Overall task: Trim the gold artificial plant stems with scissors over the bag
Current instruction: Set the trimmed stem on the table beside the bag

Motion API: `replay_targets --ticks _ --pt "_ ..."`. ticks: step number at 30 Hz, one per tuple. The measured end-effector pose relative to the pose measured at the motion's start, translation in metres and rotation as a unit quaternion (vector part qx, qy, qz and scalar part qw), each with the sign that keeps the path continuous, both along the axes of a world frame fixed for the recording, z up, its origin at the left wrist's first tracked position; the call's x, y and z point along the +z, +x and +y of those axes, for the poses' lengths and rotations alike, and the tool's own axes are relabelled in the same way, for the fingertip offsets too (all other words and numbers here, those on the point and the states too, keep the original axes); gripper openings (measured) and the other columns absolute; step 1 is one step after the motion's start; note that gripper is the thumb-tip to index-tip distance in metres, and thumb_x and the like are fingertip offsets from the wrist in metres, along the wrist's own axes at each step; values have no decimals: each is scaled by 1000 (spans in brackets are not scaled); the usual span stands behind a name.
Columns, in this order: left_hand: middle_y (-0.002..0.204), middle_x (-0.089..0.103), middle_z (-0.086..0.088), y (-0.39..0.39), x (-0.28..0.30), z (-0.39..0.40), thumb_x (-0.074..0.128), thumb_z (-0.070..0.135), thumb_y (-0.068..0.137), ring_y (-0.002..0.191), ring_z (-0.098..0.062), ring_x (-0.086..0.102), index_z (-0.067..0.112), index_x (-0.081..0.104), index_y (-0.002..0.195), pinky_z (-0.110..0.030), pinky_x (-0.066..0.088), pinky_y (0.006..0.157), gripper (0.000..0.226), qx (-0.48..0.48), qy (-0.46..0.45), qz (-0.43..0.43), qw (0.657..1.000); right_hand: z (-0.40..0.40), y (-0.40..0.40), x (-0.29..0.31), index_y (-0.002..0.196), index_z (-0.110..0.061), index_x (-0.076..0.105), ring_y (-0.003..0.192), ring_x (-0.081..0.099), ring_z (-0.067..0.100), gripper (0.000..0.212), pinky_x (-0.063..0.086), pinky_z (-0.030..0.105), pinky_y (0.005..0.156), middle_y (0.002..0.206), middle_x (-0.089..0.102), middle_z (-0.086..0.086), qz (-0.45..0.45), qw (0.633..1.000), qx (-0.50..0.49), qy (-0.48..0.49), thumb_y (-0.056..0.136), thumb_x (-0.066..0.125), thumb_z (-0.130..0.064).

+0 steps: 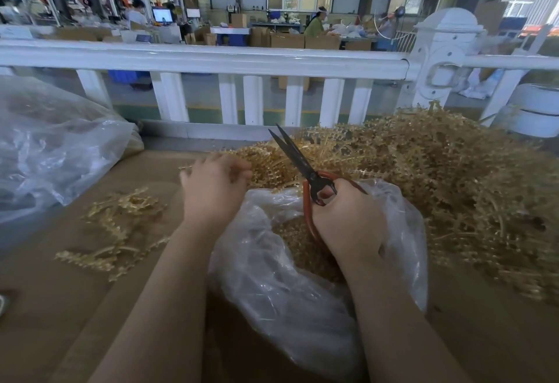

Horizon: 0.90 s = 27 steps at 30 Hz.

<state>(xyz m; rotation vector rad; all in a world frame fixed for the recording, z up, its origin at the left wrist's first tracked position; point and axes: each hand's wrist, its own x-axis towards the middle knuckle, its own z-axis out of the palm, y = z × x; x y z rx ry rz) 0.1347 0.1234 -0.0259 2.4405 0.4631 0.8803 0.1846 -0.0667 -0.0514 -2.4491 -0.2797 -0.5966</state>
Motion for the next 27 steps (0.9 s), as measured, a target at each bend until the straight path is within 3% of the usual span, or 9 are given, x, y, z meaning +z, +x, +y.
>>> replay_targets --ticks 3,5,7,11,15,20,22,24,27 --pt "120 67 6 9 -3 -18 59 39 96 110 -14 61 26 67 121 -39 46 103 29 -125 -61 88 986 0 1 -1 78 -32 54 56 36 -8 34 27 19 47 65 48 -21 5 1000 -1 13 89 55 -65" --pt "121 66 0 16 -9 -31 52 43 99 109 -20 60 22 64 125 -43 50 99 35 -113 3 160 981 0 0 0 77 -33 53 55 35 -7 36 25 19 48 64 46 -20 -1 1000 -3 20 87 52 -67" --pt "109 67 -5 20 -14 -37 46 44 102 99 -24 61 17 67 113 -44 51 90 36 -90 51 190 976 -1 -2 1 77 -32 53 56 36 -6 37 24 18 48 64 46 -19 0 1000 -6 20 84 48 -68" --pt "79 64 6 20 -18 -37 52 44 99 74 -14 61 19 68 89 -32 49 70 32 -81 -13 185 979 -1 -3 4 71 -30 48 58 44 3 41 24 21 49 61 44 -17 15 999 -4 28 81 40 -70" --pt "85 68 12 17 -15 -34 71 32 89 76 -2 61 26 73 94 -24 52 69 8 -80 -97 158 979 -3 -1 2 79 -29 56 66 50 9 42 28 23 51 65 47 -16 27 999 -1 38 85 42 -68" --pt "87 65 9 15 -13 -30 78 24 82 80 -5 59 26 61 90 -23 49 65 19 -77 -190 168 964 -2 -3 3 75 -30 52 61 44 5 47 26 22 50 61 43 -17 28 998 7 61 76 32 -73" --pt "90 65 7 15 -14 -32 77 18 82 84 -9 61 25 58 91 -26 51 71 22 -77 -197 143 967 -2 -3 4 71 -31 48 57 39 1 46 24 22 49 59 41 -17 25 997 8 67 77 31 -72" --pt "91 68 4 12 -13 -35 78 10 82 86 -12 65 23 58 90 -26 53 76 25 -98 -263 55 958 -3 -3 4 69 -31 48 57 41 -1 43 26 21 49 60 44 -17 28 997 12 70 80 36 -71" --pt "92 72 -5 5 -4 -33 78 2 80 87 -14 71 13 62 97 -26 58 82 25 -135 -408 -108 897 -3 -3 5 65 -28 56 53 51 3 42 31 12 46 53 46 -16 -38 993 1 114 92 51 -60"
